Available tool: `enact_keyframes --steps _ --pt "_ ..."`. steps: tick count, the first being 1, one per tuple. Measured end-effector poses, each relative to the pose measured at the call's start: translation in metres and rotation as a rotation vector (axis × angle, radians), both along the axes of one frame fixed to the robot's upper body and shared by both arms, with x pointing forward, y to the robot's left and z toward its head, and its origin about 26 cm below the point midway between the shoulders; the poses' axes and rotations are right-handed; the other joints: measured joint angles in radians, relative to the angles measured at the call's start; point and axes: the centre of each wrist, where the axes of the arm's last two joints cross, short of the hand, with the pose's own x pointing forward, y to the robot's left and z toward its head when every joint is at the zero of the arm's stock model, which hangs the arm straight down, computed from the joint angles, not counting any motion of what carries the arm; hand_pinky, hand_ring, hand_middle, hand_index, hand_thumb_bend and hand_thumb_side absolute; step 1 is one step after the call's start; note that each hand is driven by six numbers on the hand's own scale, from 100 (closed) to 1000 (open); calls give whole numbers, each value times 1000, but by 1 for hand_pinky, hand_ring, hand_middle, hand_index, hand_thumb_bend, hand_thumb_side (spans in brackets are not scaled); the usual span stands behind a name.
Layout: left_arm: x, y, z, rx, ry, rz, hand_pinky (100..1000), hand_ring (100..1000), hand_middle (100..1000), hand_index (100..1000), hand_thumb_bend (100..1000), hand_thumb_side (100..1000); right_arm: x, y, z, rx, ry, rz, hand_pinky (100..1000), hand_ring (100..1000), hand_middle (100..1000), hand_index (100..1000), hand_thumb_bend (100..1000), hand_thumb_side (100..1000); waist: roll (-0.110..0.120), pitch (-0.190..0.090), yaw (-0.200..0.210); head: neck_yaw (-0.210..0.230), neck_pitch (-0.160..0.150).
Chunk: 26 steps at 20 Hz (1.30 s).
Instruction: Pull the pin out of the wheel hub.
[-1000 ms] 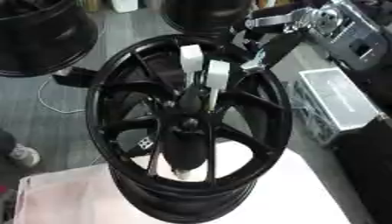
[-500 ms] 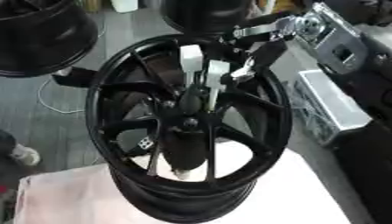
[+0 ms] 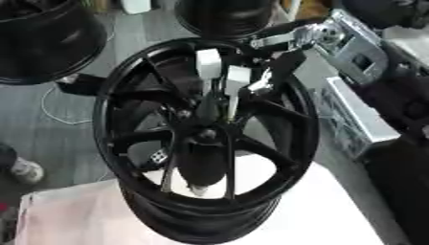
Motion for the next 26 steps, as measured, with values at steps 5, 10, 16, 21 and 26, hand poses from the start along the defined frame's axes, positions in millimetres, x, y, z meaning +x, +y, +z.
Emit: enact_keyframes --steps 5,10,16,21,26 --pt "0 0 0 0 0 0 610 621 670 778 504 866 2 0 -1 -25 -12 -9 315 313 680 842 346 485 0 0 0 -3 0" --pt "0 0 0 0 0 0 610 621 670 778 505 866 1 -2 -5 -19 -30 -18 242 256 516 688 308 444 0 0 0 -3 0" --pt "0 0 0 0 0 0 611 621 670 778 505 866 -6 -3 -5 28 -90 -30 160 204 410 577 267 390 0 0 1 -4 0" --pt "0 0 0 0 -1 -2 611 621 670 778 505 866 -9 -1 -1 88 -158 -49 100 160 326 493 205 327 -2 0 3 -4 0" --pt "0 0 0 1 -2 -3 611 621 670 778 505 866 -9 -1 0 148 -213 -70 100 127 271 444 168 288 -3 0 5 -5 0"
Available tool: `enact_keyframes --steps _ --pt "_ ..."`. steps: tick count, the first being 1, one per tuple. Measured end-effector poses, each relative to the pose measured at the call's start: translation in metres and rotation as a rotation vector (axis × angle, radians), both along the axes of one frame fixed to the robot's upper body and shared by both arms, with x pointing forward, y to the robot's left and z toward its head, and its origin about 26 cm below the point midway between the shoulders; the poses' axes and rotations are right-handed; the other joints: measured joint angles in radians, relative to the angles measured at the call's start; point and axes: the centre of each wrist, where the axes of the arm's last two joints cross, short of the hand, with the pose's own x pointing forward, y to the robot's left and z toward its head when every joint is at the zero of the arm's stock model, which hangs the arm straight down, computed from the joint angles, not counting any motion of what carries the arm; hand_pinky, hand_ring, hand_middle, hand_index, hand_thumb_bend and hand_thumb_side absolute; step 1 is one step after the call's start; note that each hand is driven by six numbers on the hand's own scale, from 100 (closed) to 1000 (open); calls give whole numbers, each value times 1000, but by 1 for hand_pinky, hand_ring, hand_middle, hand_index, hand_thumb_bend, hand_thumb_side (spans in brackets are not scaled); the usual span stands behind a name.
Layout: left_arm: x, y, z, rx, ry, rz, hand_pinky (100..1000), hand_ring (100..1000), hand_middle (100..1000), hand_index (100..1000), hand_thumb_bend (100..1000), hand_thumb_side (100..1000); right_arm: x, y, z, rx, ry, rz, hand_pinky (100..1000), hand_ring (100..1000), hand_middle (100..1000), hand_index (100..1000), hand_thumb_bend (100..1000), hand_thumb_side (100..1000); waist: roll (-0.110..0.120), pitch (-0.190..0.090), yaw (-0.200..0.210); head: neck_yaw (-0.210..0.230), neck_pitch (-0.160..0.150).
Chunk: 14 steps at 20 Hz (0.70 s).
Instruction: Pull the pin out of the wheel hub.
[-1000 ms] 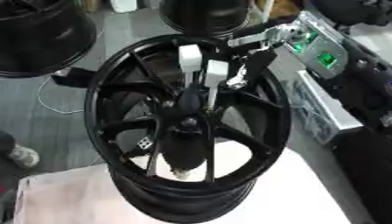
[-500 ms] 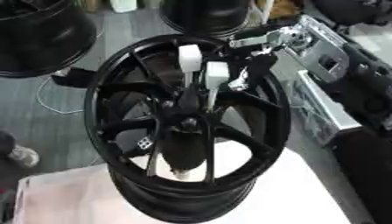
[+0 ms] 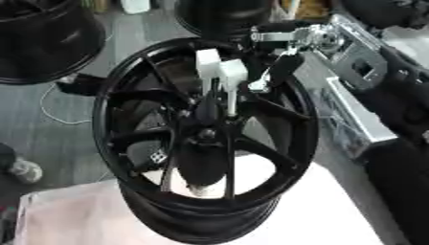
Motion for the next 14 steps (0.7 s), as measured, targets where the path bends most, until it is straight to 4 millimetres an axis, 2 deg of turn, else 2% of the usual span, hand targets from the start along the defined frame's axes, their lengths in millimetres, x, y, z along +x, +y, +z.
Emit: enact_keyframes --steps 5,9,11,12,13,14 --pt "0 0 0 0 1 -1 611 621 670 777 505 866 2 0 4 91 -36 -13 100 113 251 432 162 280 -5 0 0 -1 0" --pt "0 0 0 0 2 -1 612 621 670 777 504 866 6 -7 25 190 -94 -41 100 118 252 438 167 277 -8 -1 -2 -1 0" --pt "0 1 -1 0 6 0 611 621 670 777 505 866 5 -16 39 244 -134 -66 100 117 251 438 166 270 -13 -6 -8 -1 0" --pt "-1 1 -2 0 10 3 611 621 670 777 504 865 4 -23 47 271 -158 -84 100 116 254 438 100 325 -15 -8 -11 0 0" --pt "-1 2 -4 0 15 6 611 621 670 777 504 865 2 -30 54 298 -180 -105 100 116 251 438 167 268 -15 -10 -15 1 0" --pt "-2 3 -4 0 17 9 612 621 670 777 504 865 0 -39 61 324 -205 -129 100 115 250 437 169 266 -15 -11 -19 1 0"
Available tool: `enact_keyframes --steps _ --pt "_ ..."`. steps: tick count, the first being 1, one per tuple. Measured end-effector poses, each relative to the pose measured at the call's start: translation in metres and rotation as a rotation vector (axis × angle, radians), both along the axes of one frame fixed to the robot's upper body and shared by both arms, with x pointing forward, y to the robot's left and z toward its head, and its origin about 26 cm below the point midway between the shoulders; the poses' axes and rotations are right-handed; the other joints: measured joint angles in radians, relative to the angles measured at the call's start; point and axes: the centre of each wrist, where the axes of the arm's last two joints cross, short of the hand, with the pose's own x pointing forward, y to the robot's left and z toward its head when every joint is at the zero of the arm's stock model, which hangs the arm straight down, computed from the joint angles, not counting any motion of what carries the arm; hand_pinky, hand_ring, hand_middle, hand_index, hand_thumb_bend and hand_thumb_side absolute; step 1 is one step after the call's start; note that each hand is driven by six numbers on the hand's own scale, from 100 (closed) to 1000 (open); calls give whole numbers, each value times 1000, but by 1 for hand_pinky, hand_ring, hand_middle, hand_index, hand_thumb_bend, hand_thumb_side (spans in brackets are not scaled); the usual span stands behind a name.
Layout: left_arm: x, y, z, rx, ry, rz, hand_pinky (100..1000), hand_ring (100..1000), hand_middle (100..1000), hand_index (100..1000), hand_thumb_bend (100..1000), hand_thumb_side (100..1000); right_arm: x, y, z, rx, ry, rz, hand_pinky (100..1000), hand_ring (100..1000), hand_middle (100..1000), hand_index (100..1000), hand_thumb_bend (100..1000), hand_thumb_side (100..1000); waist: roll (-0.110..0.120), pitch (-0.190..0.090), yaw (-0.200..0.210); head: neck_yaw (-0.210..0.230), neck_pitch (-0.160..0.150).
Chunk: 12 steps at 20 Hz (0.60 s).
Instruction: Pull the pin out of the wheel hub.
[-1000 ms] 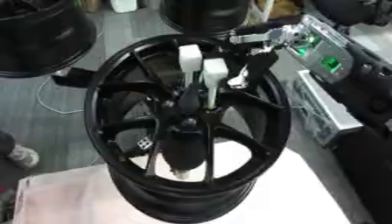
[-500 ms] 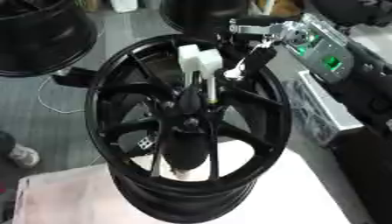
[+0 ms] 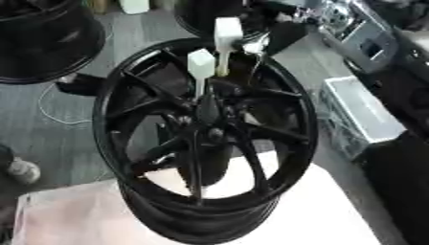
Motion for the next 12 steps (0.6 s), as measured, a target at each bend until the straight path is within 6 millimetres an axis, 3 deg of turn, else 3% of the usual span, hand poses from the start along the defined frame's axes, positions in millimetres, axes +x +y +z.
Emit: enact_keyframes --steps 6,9,12 --pt "-1 3 0 6 2 9 612 621 670 777 504 865 -20 -62 22 119 -115 -188 100 116 250 436 173 262 0 -6 -8 1 3" --pt "-1 3 0 6 1 10 612 620 669 777 504 865 -24 -71 22 153 -159 -230 100 130 256 445 182 244 1 -6 -7 3 4" --pt "-3 10 -1 -2 -1 53 611 621 669 777 503 865 -28 -93 11 172 -161 -339 100 145 275 470 190 241 26 -3 -67 37 3"
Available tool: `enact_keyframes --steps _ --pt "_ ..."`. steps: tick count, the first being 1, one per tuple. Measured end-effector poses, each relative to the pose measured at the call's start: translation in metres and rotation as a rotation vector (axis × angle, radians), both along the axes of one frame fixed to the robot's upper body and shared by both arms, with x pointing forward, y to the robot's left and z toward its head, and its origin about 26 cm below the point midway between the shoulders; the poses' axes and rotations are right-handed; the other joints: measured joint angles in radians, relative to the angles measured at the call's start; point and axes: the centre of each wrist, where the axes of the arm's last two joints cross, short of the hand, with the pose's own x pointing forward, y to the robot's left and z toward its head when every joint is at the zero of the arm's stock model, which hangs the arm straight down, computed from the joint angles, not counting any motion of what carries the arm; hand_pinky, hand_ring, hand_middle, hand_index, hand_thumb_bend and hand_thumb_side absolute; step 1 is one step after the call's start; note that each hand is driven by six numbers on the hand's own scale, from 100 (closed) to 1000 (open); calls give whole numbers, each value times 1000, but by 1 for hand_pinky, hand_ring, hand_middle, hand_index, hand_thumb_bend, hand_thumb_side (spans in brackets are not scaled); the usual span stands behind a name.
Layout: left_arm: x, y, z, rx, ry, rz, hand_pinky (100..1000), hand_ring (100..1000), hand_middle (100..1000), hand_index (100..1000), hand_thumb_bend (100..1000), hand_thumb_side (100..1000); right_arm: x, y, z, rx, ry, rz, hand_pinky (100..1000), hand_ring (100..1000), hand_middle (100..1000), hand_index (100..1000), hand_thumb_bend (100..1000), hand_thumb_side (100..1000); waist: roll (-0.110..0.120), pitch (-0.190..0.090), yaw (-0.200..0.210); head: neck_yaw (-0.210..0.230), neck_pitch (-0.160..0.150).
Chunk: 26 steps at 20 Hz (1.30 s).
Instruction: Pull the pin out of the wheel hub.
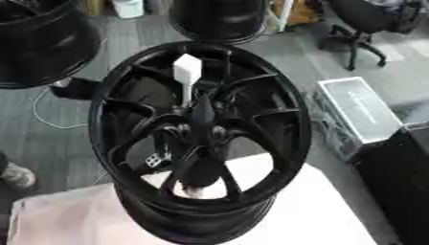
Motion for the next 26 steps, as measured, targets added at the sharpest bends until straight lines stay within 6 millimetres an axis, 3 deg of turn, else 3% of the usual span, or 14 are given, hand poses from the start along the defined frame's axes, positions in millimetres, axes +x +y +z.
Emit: enact_keyframes --steps 2,3,4,5,6,10,11,16,18,21,26 --pt "-1 3 1 -6 -4 28 612 621 669 777 503 865 -3 -24 -18 34 32 -117 129 181 314 510 199 246 17 8 -51 27 -1" --pt "-1 5 1 -9 -6 40 611 621 669 777 503 865 -5 -36 -29 57 51 -178 191 224 383 582 210 262 19 12 -62 38 -4" --pt "-1 6 1 -11 -7 50 611 621 669 777 503 865 -6 -46 -42 84 73 -236 200 230 398 598 211 266 18 17 -65 45 -6" --pt "-1 7 1 -13 -8 57 611 621 669 777 502 866 -8 -56 -58 116 99 -297 309 316 593 801 227 334 16 19 -64 50 -7" --pt "-1 7 1 -14 -10 60 611 621 669 777 502 866 -11 -65 -74 144 127 -359 334 342 659 862 238 360 17 22 -62 51 -10" --pt "1 6 4 -15 -18 56 611 621 669 777 502 866 -31 -101 -147 249 257 -617 334 342 659 862 238 360 20 28 -31 33 -15" --pt "1 5 4 -14 -16 50 611 621 670 777 502 866 -39 -109 -163 265 289 -680 409 449 919 1000 368 551 18 27 -21 25 -15" --pt "2 0 4 -9 -13 16 611 621 670 776 502 866 -87 -132 -252 353 496 -936 395 446 914 1000 366 553 20 16 21 -16 -14" --pt "3 -2 4 -7 -11 3 611 621 670 776 502 866 -106 -136 -273 379 522 -989 392 443 905 1000 357 532 19 12 27 -28 -13" --pt "3 -2 3 -6 -11 -5 611 621 670 776 501 865 -118 -137 -283 436 472 -1013 396 446 883 1000 330 490 19 10 30 -35 -13" --pt "3 -3 3 -8 -10 -8 611 622 670 776 500 866 -115 -123 -279 552 308 -981 398 435 778 948 240 408 18 10 31 -36 -13"
